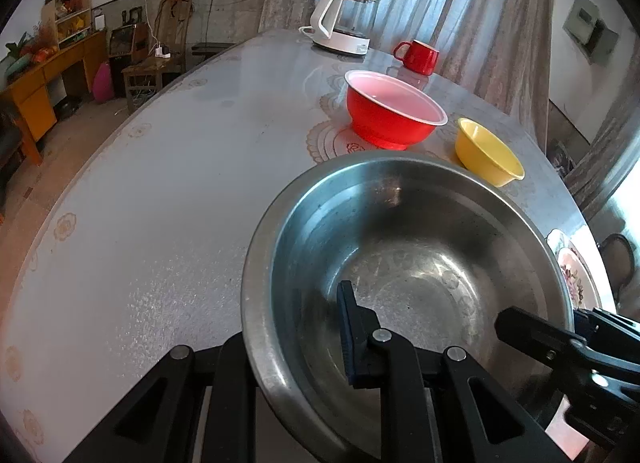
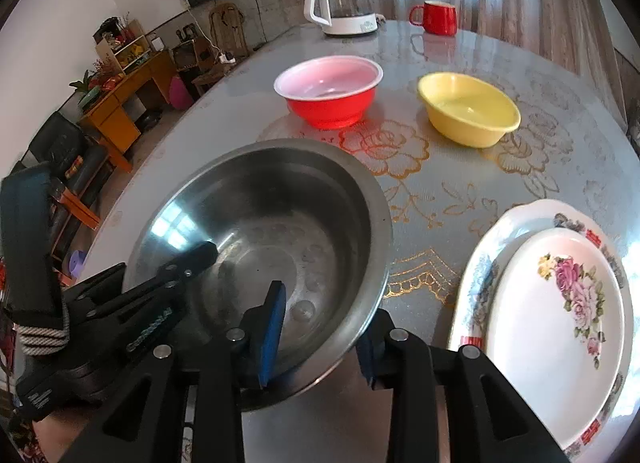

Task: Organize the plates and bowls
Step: 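Lower the steel bowl onto the table and open both grippers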

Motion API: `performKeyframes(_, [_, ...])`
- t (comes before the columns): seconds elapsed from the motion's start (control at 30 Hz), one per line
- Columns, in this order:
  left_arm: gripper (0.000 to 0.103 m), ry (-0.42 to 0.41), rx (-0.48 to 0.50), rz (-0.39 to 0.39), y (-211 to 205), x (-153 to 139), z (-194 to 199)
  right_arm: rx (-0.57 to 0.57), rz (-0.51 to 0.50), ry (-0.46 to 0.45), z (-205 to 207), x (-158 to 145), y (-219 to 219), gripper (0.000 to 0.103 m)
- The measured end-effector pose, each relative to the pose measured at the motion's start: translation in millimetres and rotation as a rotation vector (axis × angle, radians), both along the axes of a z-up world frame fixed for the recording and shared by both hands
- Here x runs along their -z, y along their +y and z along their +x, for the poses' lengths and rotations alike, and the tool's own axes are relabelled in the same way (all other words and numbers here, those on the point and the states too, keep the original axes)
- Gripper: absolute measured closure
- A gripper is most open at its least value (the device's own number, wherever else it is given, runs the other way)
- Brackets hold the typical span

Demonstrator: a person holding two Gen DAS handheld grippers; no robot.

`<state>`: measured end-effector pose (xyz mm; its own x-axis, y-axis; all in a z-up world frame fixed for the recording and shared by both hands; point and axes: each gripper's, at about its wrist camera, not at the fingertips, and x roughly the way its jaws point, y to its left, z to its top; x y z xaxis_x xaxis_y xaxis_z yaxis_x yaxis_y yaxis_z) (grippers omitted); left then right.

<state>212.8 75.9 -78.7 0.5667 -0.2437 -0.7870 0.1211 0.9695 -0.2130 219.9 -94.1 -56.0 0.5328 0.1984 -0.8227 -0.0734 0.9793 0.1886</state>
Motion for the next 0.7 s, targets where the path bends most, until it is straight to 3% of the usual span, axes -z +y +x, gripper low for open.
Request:
performKeyframes(0.43, [0.086,-0.004,0.000,0.021,-1,0,-2,0.012,0.047,-0.019,-13,-11,-15,0.069])
performKeyframes(0.7, [0.085,-0.024,0.005,-0.004,0,-9,-6,0.088,0.111,-0.070,-24,-24,-40,0.069])
